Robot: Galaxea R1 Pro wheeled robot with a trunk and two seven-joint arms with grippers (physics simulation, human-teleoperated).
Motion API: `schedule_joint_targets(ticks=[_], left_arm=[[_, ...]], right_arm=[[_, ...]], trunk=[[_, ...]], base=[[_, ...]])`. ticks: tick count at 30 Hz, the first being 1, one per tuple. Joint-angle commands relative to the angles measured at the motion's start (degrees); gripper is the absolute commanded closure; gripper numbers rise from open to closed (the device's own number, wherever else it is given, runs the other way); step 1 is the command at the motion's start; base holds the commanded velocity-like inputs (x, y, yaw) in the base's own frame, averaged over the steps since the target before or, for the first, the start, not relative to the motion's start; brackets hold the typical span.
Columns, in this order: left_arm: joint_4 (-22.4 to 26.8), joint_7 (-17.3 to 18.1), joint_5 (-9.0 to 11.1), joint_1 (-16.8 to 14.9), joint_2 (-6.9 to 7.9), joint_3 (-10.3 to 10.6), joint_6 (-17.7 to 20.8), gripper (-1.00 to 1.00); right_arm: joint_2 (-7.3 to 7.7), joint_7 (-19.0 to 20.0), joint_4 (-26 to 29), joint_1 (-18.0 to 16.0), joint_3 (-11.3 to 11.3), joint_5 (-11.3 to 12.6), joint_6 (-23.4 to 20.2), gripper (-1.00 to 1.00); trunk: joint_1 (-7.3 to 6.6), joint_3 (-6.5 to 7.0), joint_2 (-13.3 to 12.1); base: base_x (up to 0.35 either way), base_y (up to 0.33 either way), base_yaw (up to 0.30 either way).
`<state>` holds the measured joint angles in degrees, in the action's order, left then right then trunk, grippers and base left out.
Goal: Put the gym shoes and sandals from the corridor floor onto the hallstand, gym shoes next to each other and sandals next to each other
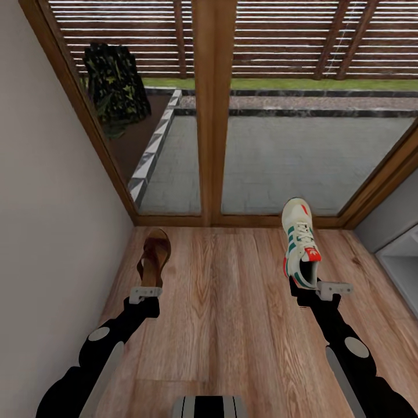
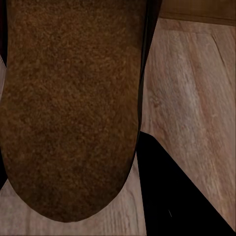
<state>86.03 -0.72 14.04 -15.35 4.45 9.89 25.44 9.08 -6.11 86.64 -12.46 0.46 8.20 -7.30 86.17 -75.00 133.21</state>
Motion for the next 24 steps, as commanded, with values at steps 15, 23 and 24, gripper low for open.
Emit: schedule_joint_targets(ticks=[15, 23, 24], left_arm=[[0.08, 0.1, 0.11, -0.03, 0.03, 0.11, 0.31, 1.0], [0.09, 0.08, 0.14, -0.03, 0.05, 0.31, 0.31, 1.0], [0.08, 0.07, 0.14, -0.03, 0.06, 0.31, 0.31, 1.0]], right_arm=[[0.04, -0.3, 0.1, 0.0, 0.09, 0.51, -0.34, 1.0], [0.05, -0.3, 0.03, 0.0, 0.07, 0.51, -0.35, 1.0], [0.05, -0.3, 0.03, -0.01, 0.09, 0.51, -0.35, 1.0]], trunk=[[0.02, -0.04, 0.02], [0.02, -0.04, 0.02], [0.02, -0.04, 0.02]], base=[[0.053, 0.0, -0.057], [0.0, 0.0, -0.271], [0.0, 0.0, -0.283]])
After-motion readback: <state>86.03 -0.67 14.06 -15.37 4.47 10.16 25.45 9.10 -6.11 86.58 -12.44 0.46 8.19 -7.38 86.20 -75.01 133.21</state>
